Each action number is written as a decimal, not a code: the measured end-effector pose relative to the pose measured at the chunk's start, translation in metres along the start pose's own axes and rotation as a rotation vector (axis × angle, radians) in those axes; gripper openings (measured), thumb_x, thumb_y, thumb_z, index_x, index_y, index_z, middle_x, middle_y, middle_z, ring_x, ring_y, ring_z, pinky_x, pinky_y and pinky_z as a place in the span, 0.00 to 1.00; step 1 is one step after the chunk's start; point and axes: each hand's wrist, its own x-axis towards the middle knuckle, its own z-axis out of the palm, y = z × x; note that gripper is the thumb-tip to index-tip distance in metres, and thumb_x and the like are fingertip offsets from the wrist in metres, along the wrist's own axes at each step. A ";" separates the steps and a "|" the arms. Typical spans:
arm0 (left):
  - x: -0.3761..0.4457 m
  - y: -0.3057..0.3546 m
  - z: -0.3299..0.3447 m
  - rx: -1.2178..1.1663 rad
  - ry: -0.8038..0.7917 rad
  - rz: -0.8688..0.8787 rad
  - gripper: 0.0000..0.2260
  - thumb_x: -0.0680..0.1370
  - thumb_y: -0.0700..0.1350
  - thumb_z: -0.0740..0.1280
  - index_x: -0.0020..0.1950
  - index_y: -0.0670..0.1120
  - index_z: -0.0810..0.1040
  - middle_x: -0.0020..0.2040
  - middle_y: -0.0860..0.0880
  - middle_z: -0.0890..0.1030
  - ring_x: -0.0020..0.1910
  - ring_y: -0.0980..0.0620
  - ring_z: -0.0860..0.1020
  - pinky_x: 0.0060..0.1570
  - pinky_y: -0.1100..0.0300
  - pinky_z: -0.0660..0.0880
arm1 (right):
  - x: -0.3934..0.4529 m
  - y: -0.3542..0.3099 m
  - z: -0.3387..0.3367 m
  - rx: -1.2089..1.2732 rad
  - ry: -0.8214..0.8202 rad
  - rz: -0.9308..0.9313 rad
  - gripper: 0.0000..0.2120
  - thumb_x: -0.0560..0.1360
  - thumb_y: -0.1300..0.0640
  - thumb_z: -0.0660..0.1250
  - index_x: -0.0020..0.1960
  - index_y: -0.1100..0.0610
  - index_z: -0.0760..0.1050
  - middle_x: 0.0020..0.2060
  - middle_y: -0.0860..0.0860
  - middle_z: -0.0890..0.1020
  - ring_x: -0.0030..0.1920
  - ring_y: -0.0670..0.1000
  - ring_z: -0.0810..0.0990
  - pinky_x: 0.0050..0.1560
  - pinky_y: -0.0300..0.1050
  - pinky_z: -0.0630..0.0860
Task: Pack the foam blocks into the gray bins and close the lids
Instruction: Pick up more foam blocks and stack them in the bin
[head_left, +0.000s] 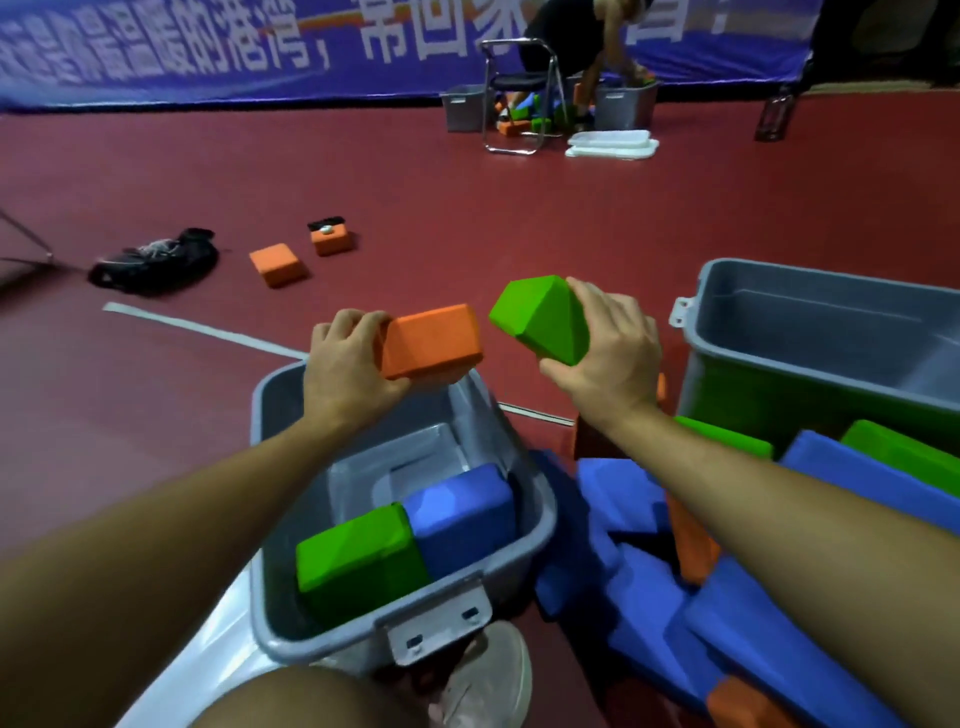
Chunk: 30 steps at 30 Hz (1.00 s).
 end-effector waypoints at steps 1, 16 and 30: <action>-0.006 -0.015 -0.003 -0.001 0.007 -0.034 0.31 0.63 0.49 0.77 0.65 0.48 0.75 0.58 0.44 0.75 0.55 0.39 0.72 0.54 0.50 0.71 | 0.001 -0.012 0.011 0.032 -0.011 -0.028 0.40 0.58 0.45 0.72 0.68 0.54 0.72 0.61 0.50 0.80 0.58 0.55 0.76 0.53 0.51 0.70; -0.090 -0.154 0.028 -0.093 -0.215 -0.303 0.35 0.61 0.56 0.74 0.68 0.51 0.73 0.61 0.48 0.74 0.60 0.44 0.73 0.59 0.47 0.74 | -0.024 -0.050 0.133 0.235 -0.584 -0.199 0.42 0.62 0.42 0.69 0.74 0.51 0.66 0.64 0.52 0.70 0.59 0.61 0.75 0.58 0.56 0.75; -0.124 -0.175 0.067 0.021 -0.337 -0.138 0.36 0.67 0.70 0.64 0.71 0.53 0.70 0.65 0.50 0.76 0.61 0.46 0.75 0.60 0.47 0.68 | -0.058 -0.043 0.193 0.039 -0.916 -0.453 0.34 0.69 0.49 0.74 0.72 0.49 0.65 0.72 0.47 0.69 0.73 0.51 0.64 0.73 0.56 0.55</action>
